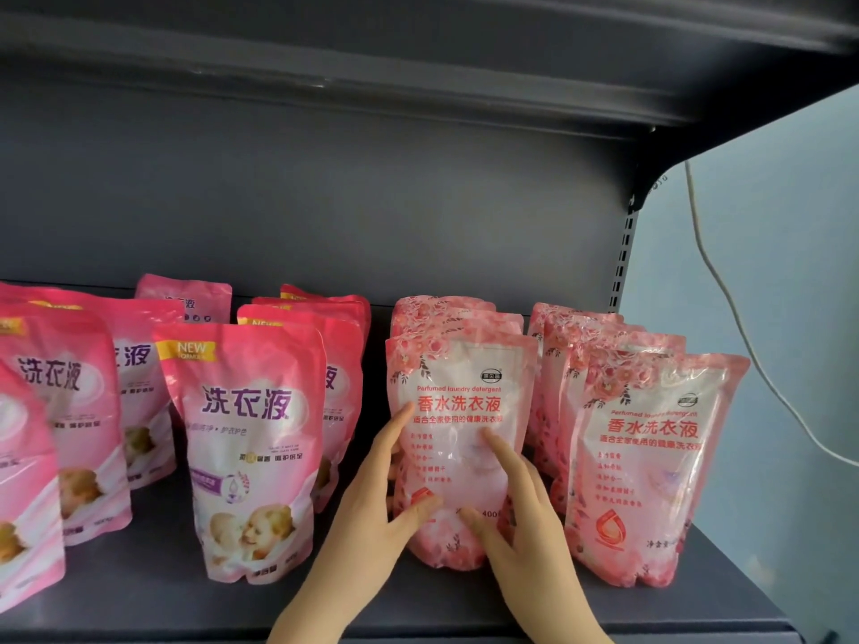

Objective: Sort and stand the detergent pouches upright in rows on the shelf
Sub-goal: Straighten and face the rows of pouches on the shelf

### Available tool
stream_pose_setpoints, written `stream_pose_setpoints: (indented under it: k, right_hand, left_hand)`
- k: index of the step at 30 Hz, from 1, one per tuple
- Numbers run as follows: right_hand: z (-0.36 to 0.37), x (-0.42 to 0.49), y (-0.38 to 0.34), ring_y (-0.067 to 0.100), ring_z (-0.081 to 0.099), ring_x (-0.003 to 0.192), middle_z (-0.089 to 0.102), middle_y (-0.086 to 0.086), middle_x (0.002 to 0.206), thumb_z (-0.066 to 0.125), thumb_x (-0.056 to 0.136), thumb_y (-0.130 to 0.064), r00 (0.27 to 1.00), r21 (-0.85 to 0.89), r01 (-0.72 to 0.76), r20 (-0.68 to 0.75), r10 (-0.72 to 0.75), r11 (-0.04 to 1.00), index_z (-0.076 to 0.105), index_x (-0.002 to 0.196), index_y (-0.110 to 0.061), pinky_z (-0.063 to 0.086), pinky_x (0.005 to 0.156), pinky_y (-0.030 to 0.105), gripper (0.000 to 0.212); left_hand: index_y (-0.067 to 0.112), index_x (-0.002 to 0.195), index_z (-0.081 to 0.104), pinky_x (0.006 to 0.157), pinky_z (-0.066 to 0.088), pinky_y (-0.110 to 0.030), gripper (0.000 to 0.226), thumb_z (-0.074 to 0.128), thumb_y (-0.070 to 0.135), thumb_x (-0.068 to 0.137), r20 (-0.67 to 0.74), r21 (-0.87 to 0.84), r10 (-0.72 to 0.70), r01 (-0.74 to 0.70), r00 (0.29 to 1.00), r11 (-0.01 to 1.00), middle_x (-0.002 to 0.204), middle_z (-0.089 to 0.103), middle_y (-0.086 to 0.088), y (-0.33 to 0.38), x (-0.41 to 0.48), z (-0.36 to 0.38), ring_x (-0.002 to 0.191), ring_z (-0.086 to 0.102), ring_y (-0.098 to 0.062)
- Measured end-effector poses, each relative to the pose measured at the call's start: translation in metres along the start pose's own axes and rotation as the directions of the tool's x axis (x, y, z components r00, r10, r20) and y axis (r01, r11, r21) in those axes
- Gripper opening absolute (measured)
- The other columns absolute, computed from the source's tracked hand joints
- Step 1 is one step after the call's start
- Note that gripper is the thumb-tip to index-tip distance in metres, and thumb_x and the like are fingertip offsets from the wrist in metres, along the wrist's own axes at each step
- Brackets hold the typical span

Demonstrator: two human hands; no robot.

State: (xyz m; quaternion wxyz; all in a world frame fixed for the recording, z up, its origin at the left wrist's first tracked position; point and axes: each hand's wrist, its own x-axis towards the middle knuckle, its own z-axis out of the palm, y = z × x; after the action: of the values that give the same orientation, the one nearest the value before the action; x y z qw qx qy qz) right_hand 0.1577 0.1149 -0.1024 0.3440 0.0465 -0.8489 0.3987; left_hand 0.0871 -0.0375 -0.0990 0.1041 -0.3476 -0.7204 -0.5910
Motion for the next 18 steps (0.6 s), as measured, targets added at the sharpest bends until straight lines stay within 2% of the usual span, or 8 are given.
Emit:
stream_pose_setpoints:
  k: [3,5,7,9,11,14,16,18]
  right_hand:
    - [-0.002,-0.006,0.001,-0.027,0.037,0.112,0.039,-0.029,0.132,0.071,0.084,-0.01,1.0,-0.036,0.019,0.016,-0.019,0.999,0.026,0.136,-0.061,0.033,0.083,-0.003,0.086]
    - [-0.004,-0.01,0.0,-0.025,0.04,0.109,0.036,-0.038,0.128,0.072,0.084,-0.021,0.999,-0.106,0.03,0.037,-0.027,0.994,0.018,0.132,-0.068,0.038,0.08,0.0,0.086]
    - [-0.009,-0.012,-0.003,-0.018,0.049,0.097,0.033,-0.043,0.123,0.069,0.084,-0.033,0.998,-0.2,0.028,0.065,-0.015,0.979,0.011,0.125,-0.075,0.045,0.073,0.006,0.082]
    - [-0.015,-0.014,-0.011,-0.003,0.056,0.079,0.039,-0.038,0.118,0.063,0.085,-0.046,0.993,-0.342,0.016,0.113,0.024,0.94,0.005,0.122,-0.073,0.049,0.064,0.013,0.075]
    - [-0.026,-0.011,-0.02,0.007,0.057,0.068,0.051,-0.022,0.105,0.056,0.087,-0.052,0.984,-0.495,0.037,0.167,0.054,0.868,0.004,0.127,-0.064,0.051,0.058,0.018,0.066]
    - [-0.048,0.006,-0.033,0.007,0.058,0.066,0.058,-0.009,0.083,0.05,0.09,-0.049,0.958,-0.627,0.097,0.27,0.1,0.773,0.017,0.128,-0.054,0.047,0.054,0.018,0.05]
    - [-0.063,0.023,-0.046,0.004,0.058,0.063,0.059,-0.012,0.074,0.05,0.091,-0.048,0.932,-0.635,0.14,0.344,0.116,0.76,0.034,0.124,-0.047,0.051,0.057,0.021,0.036]
    - [-0.073,0.042,-0.06,0.002,0.06,0.067,0.06,-0.017,0.074,0.051,0.091,-0.049,0.911,-0.637,0.19,0.397,0.107,0.747,0.051,0.117,-0.039,0.054,0.065,0.024,0.028]
  left_hand:
    - [0.069,0.134,0.019,0.104,0.047,-0.036,0.089,0.074,0.029,0.077,0.006,0.003,0.0,0.0,1.0,1.0,0.146,0.036,0.025,-0.002,-0.004,-0.003,0.131,0.045,-0.004]
    - [0.071,0.131,0.019,0.1,0.049,-0.03,0.091,0.075,0.024,0.078,0.014,0.006,0.004,-0.004,1.0,1.0,0.146,0.036,0.024,-0.002,-0.006,-0.005,0.126,0.048,0.0]
    - [0.074,0.128,0.018,0.093,0.051,-0.021,0.092,0.076,0.024,0.077,0.025,0.015,0.004,-0.004,1.0,1.0,0.144,0.036,0.026,0.0,-0.007,-0.006,0.119,0.052,0.004]
    - [0.076,0.126,0.016,0.092,0.052,-0.021,0.093,0.076,0.028,0.074,0.034,0.048,0.01,-0.011,0.999,0.999,0.142,0.037,0.027,0.003,-0.007,-0.008,0.117,0.053,0.007]
    - [0.079,0.122,0.012,0.093,0.052,-0.023,0.094,0.077,0.03,0.076,0.051,0.142,0.016,-0.023,0.999,0.99,0.137,0.039,0.029,0.009,-0.007,-0.012,0.113,0.053,0.009]
    - [0.079,0.12,0.004,0.088,0.055,-0.031,0.084,0.069,0.04,0.083,0.143,0.401,-0.001,-0.057,0.99,0.914,0.124,0.054,0.015,0.025,0.0,-0.023,0.099,0.062,-0.004]
    - [0.073,0.125,0.007,0.078,0.058,-0.04,0.072,0.062,0.045,0.087,0.219,0.518,-0.025,-0.095,0.975,0.85,0.109,0.066,-0.003,0.04,0.01,-0.033,0.085,0.068,-0.016]
    - [0.064,0.129,0.016,0.071,0.058,-0.044,0.058,0.056,0.046,0.09,0.282,0.593,-0.025,-0.154,0.959,0.79,0.097,0.07,-0.009,0.054,0.021,-0.041,0.076,0.069,-0.021]
